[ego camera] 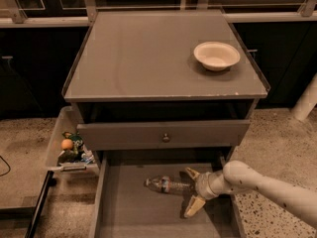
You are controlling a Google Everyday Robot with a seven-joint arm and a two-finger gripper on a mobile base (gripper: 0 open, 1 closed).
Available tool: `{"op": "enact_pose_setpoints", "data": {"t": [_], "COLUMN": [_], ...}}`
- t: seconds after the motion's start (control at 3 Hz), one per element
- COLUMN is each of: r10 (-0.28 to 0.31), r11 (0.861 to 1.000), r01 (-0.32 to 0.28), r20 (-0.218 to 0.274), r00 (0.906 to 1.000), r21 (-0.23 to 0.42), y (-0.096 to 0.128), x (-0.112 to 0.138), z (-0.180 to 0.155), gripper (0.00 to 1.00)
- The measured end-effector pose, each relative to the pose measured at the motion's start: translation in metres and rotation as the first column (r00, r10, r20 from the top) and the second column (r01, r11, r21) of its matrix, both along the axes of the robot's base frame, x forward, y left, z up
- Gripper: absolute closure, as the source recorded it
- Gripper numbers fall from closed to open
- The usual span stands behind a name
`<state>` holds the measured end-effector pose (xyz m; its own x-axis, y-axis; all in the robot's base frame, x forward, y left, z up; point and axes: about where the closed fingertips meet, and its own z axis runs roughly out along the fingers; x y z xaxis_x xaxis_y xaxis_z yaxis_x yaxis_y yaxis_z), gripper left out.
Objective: Pick water bottle from middle drawer and place on counter
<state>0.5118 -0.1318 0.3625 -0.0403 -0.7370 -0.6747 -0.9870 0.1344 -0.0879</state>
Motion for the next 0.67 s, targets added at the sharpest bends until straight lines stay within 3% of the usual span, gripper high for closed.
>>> {"op": "enact_pose_setpoints", "data": {"t": [0.33, 0.67], "r10": [-0.009, -0.009], "r11": [1.0, 1.0], "r01": [0.009, 0.009], "r20": [-0.025, -0.025], "r00": [0.9997, 0.9997], "r21": [0.017, 0.017], "y": [0.0058, 0.0058], "x": [0.0099, 0.0099], "z": [-0.0021, -0.0021], "gripper": [0.0, 0.19]}}
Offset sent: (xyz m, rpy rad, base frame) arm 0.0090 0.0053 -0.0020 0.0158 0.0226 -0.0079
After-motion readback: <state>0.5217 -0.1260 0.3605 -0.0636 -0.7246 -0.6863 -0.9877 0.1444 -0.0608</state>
